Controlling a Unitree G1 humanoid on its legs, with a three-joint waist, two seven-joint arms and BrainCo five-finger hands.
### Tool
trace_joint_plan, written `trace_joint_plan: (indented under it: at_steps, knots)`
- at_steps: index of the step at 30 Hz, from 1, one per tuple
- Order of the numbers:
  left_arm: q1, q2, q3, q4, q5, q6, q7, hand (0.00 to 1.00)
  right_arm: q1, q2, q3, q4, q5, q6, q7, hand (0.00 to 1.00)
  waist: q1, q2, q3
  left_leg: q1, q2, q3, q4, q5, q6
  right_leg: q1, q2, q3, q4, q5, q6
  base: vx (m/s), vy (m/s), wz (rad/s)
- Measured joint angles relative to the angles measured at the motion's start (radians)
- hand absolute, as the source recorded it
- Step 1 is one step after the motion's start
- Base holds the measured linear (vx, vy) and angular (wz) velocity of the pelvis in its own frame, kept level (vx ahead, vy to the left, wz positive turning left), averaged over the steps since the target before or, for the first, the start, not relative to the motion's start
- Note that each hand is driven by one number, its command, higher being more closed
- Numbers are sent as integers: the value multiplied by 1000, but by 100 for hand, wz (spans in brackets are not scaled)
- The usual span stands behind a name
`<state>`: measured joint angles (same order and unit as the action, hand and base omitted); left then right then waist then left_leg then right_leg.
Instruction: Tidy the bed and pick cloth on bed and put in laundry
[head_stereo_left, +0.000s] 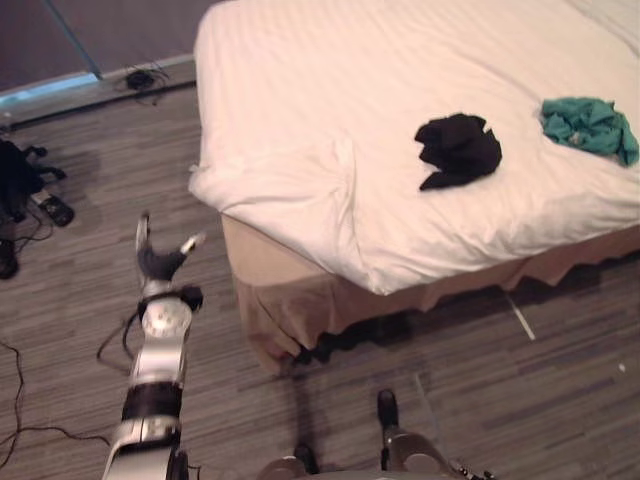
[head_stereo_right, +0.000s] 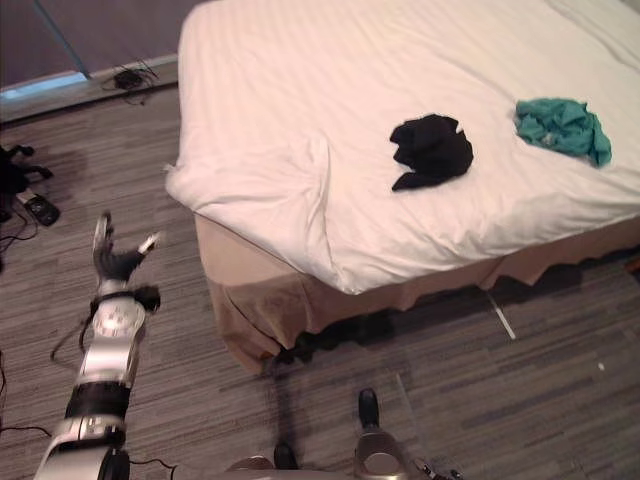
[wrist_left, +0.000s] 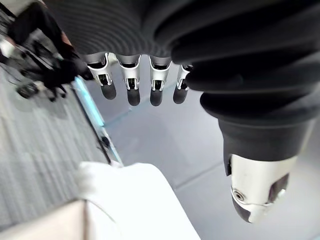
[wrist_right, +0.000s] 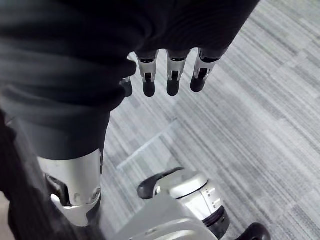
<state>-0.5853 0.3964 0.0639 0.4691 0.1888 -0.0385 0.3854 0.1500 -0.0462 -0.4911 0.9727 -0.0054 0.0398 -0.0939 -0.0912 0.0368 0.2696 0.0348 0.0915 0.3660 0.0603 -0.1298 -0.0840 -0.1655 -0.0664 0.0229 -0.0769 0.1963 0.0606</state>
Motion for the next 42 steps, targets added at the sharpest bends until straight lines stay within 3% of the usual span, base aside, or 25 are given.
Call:
trace_joint_plan:
  at_steps: [5,8,9,14,20,21,27,29,30,33,37,38,42]
  knots:
    - [-285,74,-69,217,66,38,6,0,-28,11,72,-86,59,-36,-27,0,-40,-29,95,-109,-2,70,44,-9,1,-123,0,68,6,41,0,-103,-47,-36]
    - [-418,83,-108,345,96,62,-12,0,-30,21,115,-130,102,-57,-39,0,-61,-34,159,-166,6,108,81,-21,5,-179,5,100,4,61,2,-57,-32,-31]
    - [-462,88,-132,409,116,72,-16,100,-30,29,136,-137,124,-68,-43,0,-58,-38,168,-201,16,131,108,-35,2,-213,13,122,4,71,0,-41,-16,-27]
    - [-517,103,-116,478,223,73,-15,100,-31,44,152,-164,163,-82,-60,0,-56,-41,186,-253,60,190,183,-72,-1,-251,31,140,4,76,2,-28,-9,-16]
    - [-527,98,-81,494,311,71,-77,100,-31,38,155,-214,192,-101,-59,0,-28,-42,186,-251,84,209,229,-97,7,-234,35,141,6,79,6,-10,4,-1]
    - [-509,92,-61,492,326,70,-85,0,-31,35,155,-229,192,-102,-59,0,-27,-43,186,-239,85,205,228,-97,8,-219,34,137,6,79,6,-4,10,8]
    - [-288,18,27,408,304,46,-101,0,-30,-11,155,-345,180,-93,-82,0,-29,-37,173,-139,82,153,203,-85,1,-104,30,88,1,65,16,7,2,18]
    - [-161,2,70,378,235,32,-100,0,-30,-41,155,-406,142,-73,-98,0,-28,-36,121,-120,72,144,175,-71,-2,-85,26,81,-11,61,17,0,-29,15]
    - [-84,-8,101,364,208,32,-101,100,-31,-56,149,-453,128,-70,-110,0,-26,-34,97,-97,63,132,151,-59,-5,-61,22,72,-21,57,11,23,-36,21]
    - [126,-58,194,319,103,42,-93,100,-31,-96,144,-612,69,-64,-126,0,0,-23,61,-44,52,98,99,-36,-13,-15,23,47,-22,42,-2,-2,-55,28]
    - [412,-135,288,318,42,100,-92,100,-59,-134,120,-746,15,-67,-132,0,31,-20,28,0,43,50,46,-7,-25,34,16,0,-22,28,-3,-29,-18,34]
    - [496,-159,311,320,40,107,-92,0,-72,-144,112,-766,-7,-68,-137,0,52,-20,9,8,42,44,39,-2,-25,42,14,-13,-22,23,2,-27,1,30]
    - [696,-204,466,443,40,116,-99,0,-124,-192,149,-808,-47,-69,-133,0,97,-21,-39,40,27,6,8,13,-22,85,-2,-52,-23,10,1,-37,35,30]
